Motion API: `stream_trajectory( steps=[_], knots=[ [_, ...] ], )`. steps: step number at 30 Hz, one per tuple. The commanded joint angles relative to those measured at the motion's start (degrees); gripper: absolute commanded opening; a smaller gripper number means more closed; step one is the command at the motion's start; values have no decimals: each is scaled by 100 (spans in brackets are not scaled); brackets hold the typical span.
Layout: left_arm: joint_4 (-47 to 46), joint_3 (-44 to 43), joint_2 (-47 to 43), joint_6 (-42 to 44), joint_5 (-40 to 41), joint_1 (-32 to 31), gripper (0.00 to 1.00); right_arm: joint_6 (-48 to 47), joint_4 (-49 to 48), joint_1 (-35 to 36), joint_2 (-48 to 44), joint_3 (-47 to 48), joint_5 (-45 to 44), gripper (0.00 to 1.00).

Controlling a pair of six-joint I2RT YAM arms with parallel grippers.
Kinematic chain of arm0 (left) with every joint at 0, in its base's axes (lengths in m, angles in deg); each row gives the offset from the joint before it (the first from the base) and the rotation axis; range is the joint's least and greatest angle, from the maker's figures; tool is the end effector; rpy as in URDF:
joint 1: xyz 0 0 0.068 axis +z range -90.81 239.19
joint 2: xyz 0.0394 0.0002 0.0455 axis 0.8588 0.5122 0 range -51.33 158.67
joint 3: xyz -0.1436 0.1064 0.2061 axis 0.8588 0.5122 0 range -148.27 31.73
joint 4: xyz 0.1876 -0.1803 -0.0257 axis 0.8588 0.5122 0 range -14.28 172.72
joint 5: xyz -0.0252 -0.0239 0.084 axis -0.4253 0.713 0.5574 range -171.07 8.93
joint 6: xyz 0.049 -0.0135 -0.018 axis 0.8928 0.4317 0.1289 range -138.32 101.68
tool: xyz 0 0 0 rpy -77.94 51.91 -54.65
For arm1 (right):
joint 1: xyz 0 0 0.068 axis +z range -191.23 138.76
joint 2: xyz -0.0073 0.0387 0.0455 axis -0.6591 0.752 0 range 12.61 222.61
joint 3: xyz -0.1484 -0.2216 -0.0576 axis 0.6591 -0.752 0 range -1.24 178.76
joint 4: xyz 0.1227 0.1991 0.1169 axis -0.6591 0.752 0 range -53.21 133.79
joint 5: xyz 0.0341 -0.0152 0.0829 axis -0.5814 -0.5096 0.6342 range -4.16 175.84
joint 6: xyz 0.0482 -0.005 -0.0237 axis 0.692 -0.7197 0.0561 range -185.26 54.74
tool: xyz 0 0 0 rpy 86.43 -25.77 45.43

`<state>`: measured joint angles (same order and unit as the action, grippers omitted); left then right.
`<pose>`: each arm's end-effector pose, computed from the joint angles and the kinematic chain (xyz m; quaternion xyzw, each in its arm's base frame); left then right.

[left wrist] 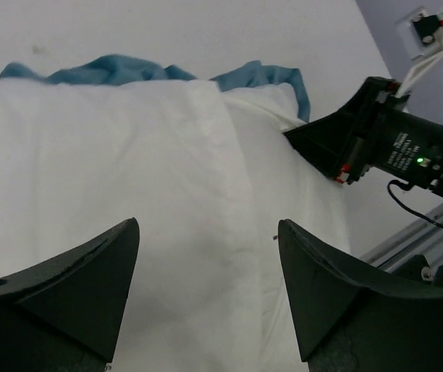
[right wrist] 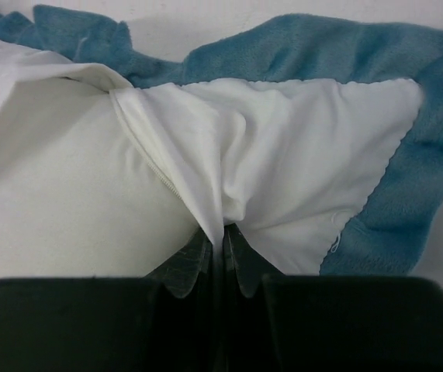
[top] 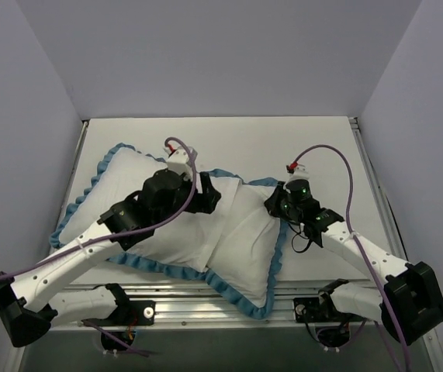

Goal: Remove the pillowcase from the pillow

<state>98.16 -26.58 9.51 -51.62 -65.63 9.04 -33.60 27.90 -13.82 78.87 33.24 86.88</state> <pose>0.1592 -0.1759 0.3474 0.0511 0.8372 -0.2699 0.4729 0.2257 0.1178 0.2345 0.0258 0.8329 0.2790 0.4772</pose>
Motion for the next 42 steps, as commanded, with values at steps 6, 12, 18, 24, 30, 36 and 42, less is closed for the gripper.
stream_trajectory(
  steps=[6,12,18,24,30,36,42],
  knots=[
    [410,-2306,1946,1370,-516,-461,81,-494,-289,71,-728,208,775,0],
    [709,-3204,3107,1449,-612,-390,81,-617,-473,71,-807,235,889,0],
    [1113,-3723,3838,1493,-1412,-188,81,-635,-676,106,-746,252,977,0],
    [1219,-3873,4216,1572,-1799,-83,80,-714,-773,167,-659,296,951,0],
    [1307,-3917,4550,1511,-2255,-30,71,-766,-773,325,-588,331,741,0],
    [1298,-3671,4534,1353,-2581,-39,30,-793,-659,387,-614,393,477,0],
    [1124,-3118,3910,1361,-2248,-30,2,-802,-281,387,-728,507,-225,7]
  ],
)
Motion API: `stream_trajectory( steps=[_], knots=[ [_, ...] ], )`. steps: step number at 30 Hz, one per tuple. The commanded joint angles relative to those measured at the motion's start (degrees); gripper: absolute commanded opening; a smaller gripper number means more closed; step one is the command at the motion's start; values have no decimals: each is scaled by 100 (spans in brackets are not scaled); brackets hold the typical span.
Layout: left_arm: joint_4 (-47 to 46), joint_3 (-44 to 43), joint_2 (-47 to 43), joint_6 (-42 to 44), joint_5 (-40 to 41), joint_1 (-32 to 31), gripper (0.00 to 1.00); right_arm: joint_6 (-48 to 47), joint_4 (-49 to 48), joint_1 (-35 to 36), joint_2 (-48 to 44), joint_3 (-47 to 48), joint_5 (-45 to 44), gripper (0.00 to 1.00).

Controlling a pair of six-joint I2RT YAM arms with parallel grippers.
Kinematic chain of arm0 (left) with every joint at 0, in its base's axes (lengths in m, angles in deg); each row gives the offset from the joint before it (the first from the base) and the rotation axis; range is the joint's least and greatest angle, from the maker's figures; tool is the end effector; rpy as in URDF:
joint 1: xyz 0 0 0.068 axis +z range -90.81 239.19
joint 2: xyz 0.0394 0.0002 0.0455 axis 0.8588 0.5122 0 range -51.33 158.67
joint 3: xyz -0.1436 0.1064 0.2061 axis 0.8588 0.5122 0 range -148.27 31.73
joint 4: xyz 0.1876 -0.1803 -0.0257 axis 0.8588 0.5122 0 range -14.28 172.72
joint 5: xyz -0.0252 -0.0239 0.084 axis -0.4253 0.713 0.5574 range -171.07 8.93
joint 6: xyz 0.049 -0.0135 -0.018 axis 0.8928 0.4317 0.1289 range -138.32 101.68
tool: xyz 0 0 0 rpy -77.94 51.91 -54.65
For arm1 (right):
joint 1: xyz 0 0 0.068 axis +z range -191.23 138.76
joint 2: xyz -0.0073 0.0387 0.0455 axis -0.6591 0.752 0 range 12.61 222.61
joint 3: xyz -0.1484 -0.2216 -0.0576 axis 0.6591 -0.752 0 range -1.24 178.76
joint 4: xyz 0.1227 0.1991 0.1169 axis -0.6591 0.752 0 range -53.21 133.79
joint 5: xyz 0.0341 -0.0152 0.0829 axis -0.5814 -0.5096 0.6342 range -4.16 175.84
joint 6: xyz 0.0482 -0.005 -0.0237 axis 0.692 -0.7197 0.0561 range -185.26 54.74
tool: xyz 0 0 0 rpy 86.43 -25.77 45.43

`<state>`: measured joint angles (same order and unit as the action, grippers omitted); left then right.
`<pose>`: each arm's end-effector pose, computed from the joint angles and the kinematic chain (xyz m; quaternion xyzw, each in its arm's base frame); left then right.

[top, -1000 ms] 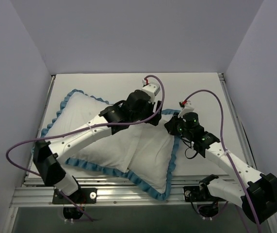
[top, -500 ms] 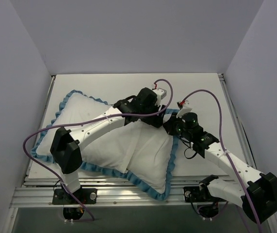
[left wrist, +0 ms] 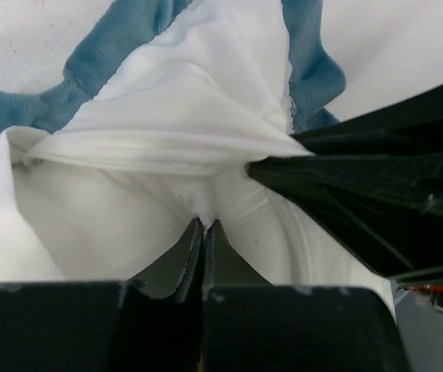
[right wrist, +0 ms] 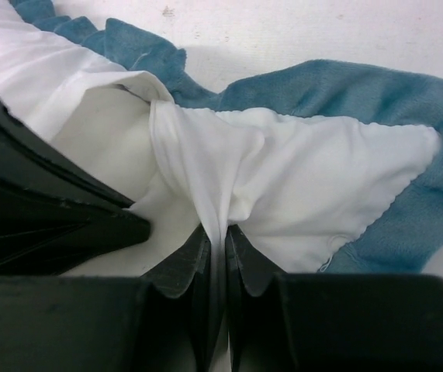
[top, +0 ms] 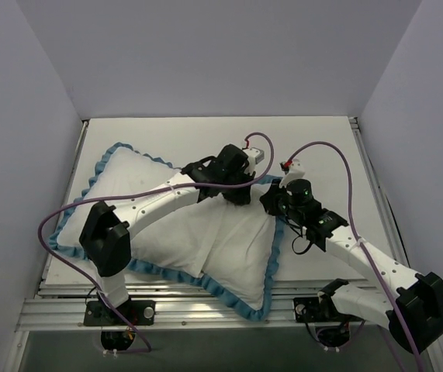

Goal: Remove the pillowcase from the pillow

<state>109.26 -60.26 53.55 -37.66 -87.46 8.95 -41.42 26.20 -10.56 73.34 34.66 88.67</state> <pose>0.2627 -0.3219 0.2932 0.2670 0.8881 -0.2539 0.2748 0.2096 0.1264 0.2684 -0.0622 0.7868 0.2984 0.5367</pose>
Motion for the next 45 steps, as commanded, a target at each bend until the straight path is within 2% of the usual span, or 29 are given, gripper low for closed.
stream_trajectory(
  steps=[1,2,5,13,14,15,24,29,32,38,45],
  knots=[
    [-23,338,-599,-36,-46,-21,2,33,90,70,-184,409,-650,7],
    [-66,417,-800,-44,-20,-30,2,94,170,61,-202,418,-1035,7],
    [-146,664,-1126,-36,15,-39,2,113,373,61,-150,470,-1407,7],
    [-164,1200,-1584,-27,-55,-56,2,113,619,52,-70,637,-1549,8],
    [-164,1244,-1654,-27,-72,-74,2,113,654,52,-61,681,-1583,7],
    [-164,1288,-1681,-35,-64,-83,2,121,759,52,-35,786,-1706,0],
    [-146,1858,-2691,-123,296,-91,2,112,1480,-166,202,1182,-2515,0],
    [-102,2360,-3428,-193,165,-74,2,218,1639,-255,290,1288,-2358,0],
    [-260,2755,-3877,-351,392,-21,2,218,1718,-255,343,1218,-2130,0],
    [-708,2450,-3870,-265,1201,111,2,95,1691,-229,194,823,-951,0],
    [-2631,2782,-4502,166,1193,120,2,192,2175,-255,-43,392,-1180,0]
  ],
)
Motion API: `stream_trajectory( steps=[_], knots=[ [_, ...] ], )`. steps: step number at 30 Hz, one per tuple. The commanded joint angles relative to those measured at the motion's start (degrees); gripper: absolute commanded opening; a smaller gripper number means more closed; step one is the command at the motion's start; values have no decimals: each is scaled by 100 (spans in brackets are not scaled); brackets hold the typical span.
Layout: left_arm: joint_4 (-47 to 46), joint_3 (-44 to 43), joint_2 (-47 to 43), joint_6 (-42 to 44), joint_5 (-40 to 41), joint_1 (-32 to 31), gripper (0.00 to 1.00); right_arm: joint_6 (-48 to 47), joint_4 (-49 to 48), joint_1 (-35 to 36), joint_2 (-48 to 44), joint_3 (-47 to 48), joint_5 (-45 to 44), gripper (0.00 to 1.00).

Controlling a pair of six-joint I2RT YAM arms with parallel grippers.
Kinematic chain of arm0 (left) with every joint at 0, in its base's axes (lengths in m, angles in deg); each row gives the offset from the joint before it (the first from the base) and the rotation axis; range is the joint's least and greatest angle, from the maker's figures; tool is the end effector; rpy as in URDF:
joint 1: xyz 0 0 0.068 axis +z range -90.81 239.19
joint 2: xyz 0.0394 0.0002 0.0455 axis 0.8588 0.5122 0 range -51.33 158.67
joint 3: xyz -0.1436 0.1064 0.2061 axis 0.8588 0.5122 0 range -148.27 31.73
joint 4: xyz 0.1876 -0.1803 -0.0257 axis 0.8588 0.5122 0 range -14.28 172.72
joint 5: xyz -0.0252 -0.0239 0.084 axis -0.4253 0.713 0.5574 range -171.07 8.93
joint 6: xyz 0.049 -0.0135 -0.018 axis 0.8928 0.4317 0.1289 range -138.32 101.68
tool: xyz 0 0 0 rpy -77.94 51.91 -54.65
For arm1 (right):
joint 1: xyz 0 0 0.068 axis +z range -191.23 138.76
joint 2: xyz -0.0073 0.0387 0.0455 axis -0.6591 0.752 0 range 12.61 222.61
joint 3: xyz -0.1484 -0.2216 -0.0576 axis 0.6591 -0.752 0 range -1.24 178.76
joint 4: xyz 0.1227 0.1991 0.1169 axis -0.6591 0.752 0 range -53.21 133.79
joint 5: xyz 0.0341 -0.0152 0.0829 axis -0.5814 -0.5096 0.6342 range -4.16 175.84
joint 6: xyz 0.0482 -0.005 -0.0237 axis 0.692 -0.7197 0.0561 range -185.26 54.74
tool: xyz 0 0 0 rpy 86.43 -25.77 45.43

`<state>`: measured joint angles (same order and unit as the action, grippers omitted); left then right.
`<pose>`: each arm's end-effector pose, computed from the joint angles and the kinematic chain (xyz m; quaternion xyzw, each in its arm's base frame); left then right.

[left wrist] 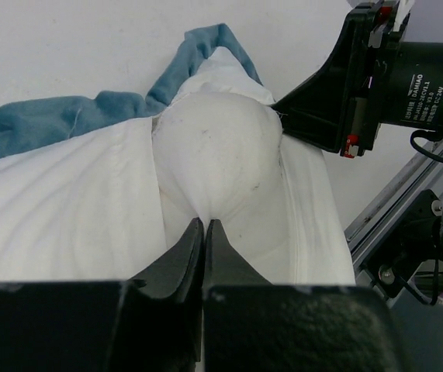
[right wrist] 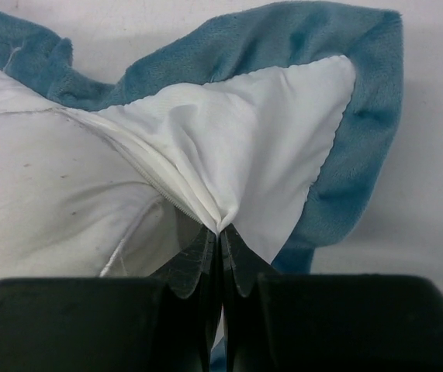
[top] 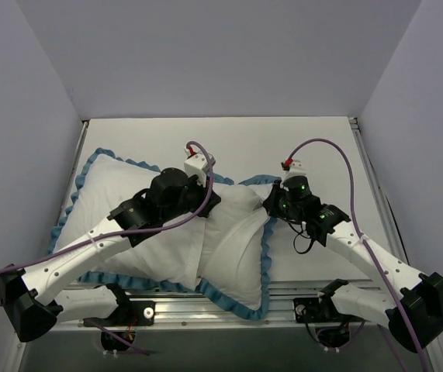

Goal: Remove the pillowcase from the pillow

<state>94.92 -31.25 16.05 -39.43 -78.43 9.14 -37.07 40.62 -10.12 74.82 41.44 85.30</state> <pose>0.1732 -0.2042 0.3543 0.1969 0.8131 -0.3028 0.4565 0.2130 0.1282 0.2783 -0.0188 0.8354 0.2683 0.4793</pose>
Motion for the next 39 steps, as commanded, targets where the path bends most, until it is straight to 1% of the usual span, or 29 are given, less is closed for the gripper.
stream_trajectory(
  steps=[1,5,7,10,13,15,16,17,18,19,20,22,23,25,26,27,28,29,30,31,32,33,34,35,37,38,39],
  knots=[
    [-1260,-135,-787,465,290,109,2,-200,741,-299,-218,-295,-843,0],
    [-1515,-57,-1155,590,-227,109,2,3,952,-422,0,-102,-1150,0],
    [-1577,145,-1323,537,-97,109,2,-41,865,-466,62,-32,-1054,0],
    [-1437,251,-1472,616,272,161,2,-68,741,-457,115,74,-817,0],
    [-1620,216,-1359,695,553,231,2,-163,724,-457,168,197,-711,0],
    [-1876,146,-930,757,720,267,2,-252,645,-448,107,346,-545,0],
    [-2085,-11,-484,800,808,336,2,-322,636,-448,89,425,-448,0],
    [-2235,-108,-236,801,844,372,2,-366,653,-448,54,521,-439,1],
    [-2315,-222,28,801,905,398,2,-401,662,-448,63,731,-439,4],
    [-2394,-337,552,783,1036,416,2,-454,688,-457,80,847,-473,7],
    [-2569,-581,792,792,1090,468,2,-480,741,-457,115,961,-491,9],
    [-2719,-811,1424,757,1213,530,2,-524,829,-448,185,1269,-596,11],
    [-2824,-1047,1593,731,1274,600,2,-507,916,-440,255,1348,-623,14],
    [-2834,-1277,1996,660,1336,653,11,-454,961,-422,265,1462,-632,19],
    [-2791,-1382,2086,651,1328,671,17,-376,970,-396,213,1463,-588,25],
    [-2747,-1549,2156,651,1354,662,28,-323,961,-369,169,1445,-571,29],
    [-2694,-1594,2201,643,1354,671,34,-279,944,-334,64,1358,-570,32],
    [-2589,-1621,2184,616,1310,662,40,-218,952,-282,10,1323,-579,37],
    [-2536,-1595,2140,529,1284,645,45,-86,970,-177,-42,1287,-597,39],
    [-2483,-1542,1974,485,1292,636,57,-15,987,-89,-139,1244,-614,41],
    [-2370,-1472,1868,441,1292,610,63,64,988,8,-200,1156,-684,47],
    [-2299,-1402,1737,353,1292,566,68,238,979,270,-236,1103,-754,50],
    [-2211,-1236,1483,335,1275,531,76,353,970,429,-306,1050,-833,52],
    [-2045,-1147,1359,326,1240,504,79,450,935,579,-324,972,-921,57],
    [-1886,-893,1034,317,1134,391,84,739,874,912,-307,901,-1089,61],
    [-1572,-822,963,317,1082,355,84,819,778,1010,-280,857,-1159,64],
    [-1464,-751,892,309,1047,320,85,899,733,1115,-254,856,-1333,64]
  ],
)
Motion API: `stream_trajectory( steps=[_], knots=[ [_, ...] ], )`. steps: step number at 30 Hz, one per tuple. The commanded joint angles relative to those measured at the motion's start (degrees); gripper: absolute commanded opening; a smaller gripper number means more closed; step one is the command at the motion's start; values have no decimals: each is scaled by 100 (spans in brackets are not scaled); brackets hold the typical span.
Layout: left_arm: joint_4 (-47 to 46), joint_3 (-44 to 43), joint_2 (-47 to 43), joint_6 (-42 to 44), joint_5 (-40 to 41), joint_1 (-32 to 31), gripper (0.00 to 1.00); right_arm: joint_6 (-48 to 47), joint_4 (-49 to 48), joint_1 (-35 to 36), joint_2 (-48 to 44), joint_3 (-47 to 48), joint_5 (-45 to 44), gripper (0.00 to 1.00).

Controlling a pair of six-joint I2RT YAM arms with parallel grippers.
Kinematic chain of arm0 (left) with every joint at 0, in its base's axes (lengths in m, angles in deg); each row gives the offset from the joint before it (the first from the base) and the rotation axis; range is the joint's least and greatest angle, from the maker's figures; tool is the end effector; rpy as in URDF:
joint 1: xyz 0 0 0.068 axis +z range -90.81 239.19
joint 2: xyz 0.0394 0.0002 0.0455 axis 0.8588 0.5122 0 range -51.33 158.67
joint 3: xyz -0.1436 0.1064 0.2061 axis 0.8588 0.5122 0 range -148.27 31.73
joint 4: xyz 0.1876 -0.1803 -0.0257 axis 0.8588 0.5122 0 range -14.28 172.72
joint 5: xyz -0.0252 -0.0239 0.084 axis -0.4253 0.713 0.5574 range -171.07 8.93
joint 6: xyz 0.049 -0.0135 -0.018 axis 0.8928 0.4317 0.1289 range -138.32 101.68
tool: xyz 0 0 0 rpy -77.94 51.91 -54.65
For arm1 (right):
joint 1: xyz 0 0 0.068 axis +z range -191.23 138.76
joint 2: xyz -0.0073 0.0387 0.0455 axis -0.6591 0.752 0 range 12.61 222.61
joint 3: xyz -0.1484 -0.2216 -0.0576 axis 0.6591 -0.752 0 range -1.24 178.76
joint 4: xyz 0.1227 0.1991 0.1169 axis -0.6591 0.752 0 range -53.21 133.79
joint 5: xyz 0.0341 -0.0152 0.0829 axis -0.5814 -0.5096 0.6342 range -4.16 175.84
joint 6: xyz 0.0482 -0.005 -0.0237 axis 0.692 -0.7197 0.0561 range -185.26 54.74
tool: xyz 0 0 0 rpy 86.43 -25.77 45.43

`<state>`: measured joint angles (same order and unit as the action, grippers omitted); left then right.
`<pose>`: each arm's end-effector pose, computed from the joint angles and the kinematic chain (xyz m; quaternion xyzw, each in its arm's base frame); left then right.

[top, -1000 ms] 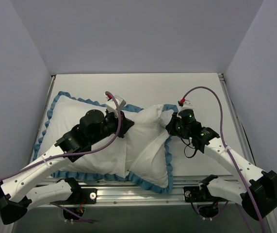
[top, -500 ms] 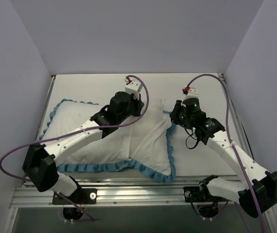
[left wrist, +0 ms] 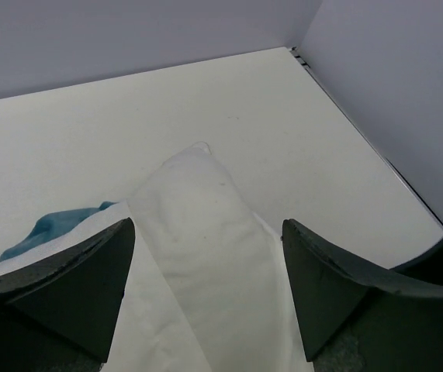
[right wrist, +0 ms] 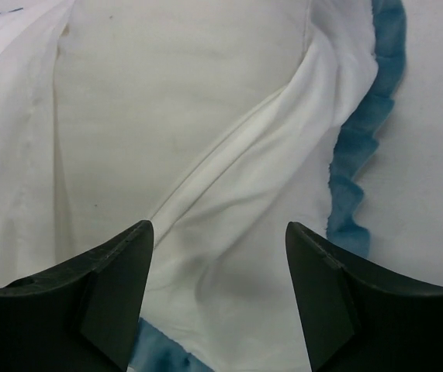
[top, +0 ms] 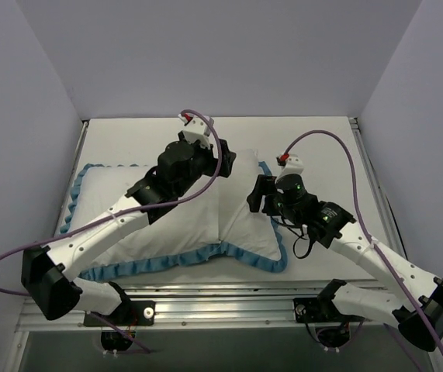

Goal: Remove the pillowcase from the pillow

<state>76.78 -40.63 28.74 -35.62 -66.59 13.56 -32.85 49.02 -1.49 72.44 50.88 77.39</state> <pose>0.2389 -0.2315 0.3835 0.1048 0.7502 -0.2554 0.6008 0.1885 0.1500 0.3311 -0.0101 0.8177 0.2883 0.4982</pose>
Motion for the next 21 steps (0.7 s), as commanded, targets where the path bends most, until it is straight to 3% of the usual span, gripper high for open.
stream_trajectory(
  steps=[1,7,14,18,21],
  knots=[
    [464,248,-491,-72,-138,-157,85,643,-133,462,71,-88,-631,64],
    [764,986,-844,-370,37,-166,84,1189,-212,1236,651,79,-1605,65],
    [790,1259,-870,-599,-24,-271,84,1690,68,1387,1109,-114,-2098,64],
    [896,1163,-914,-573,-147,-341,84,1892,298,1387,856,-386,-2267,46],
    [949,1092,-923,-424,-243,-412,84,1884,149,1395,565,-728,-2118,24]
  ],
)
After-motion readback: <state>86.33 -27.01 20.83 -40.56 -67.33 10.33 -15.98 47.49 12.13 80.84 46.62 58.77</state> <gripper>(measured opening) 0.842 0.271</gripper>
